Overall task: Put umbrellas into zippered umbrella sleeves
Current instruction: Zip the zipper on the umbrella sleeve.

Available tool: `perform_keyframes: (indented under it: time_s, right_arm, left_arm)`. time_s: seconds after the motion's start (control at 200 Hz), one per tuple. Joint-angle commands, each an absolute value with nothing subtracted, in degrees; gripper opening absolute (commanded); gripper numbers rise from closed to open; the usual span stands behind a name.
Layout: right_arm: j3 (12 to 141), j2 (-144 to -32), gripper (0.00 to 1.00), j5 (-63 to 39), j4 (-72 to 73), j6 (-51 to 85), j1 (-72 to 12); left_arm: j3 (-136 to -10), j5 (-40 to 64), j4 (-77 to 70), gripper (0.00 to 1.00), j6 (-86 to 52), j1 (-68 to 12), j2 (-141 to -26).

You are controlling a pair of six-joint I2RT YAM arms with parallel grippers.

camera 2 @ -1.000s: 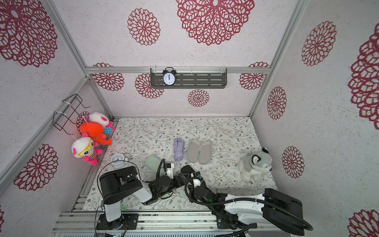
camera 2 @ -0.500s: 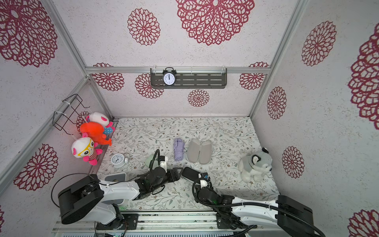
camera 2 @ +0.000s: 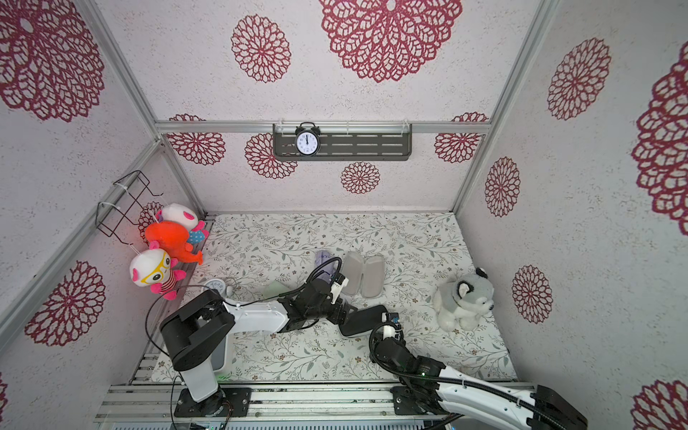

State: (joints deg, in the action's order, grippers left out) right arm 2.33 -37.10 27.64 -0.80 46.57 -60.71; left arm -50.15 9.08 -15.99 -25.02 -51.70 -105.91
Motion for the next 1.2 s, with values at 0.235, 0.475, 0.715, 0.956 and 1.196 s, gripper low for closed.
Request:
perform_keyframes:
  time_s: [0.235,0.475,0.715,0.956,1.196]
  right_arm:
    - [5.3,-47.1,0.0,21.7,5.0,40.1,-59.3]
    - [7.6,-52.6,0.0,16.6,11.5,37.2,-61.2]
    - [13.2,-64.7,0.0,15.5,14.7,36.9,-66.6]
    - [13.1,-62.7,0.0,17.0,14.9,37.3,-68.2]
    - [17.4,-67.9,0.0,14.9,17.1,36.6,-71.3]
  left_arm:
    - [-47.4,19.0,-19.2,0.77,-20.9,-51.7,-107.9]
    - [-44.8,17.9,-19.1,0.61,-22.1,-52.4,-107.6]
    - [-42.8,14.5,-19.5,0.55,-24.8,-52.3,-109.2]
    - [-41.0,12.1,-19.6,0.53,-26.3,-52.3,-107.7]
    - [-38.9,9.0,-19.4,0.47,-33.0,-52.3,-106.2]
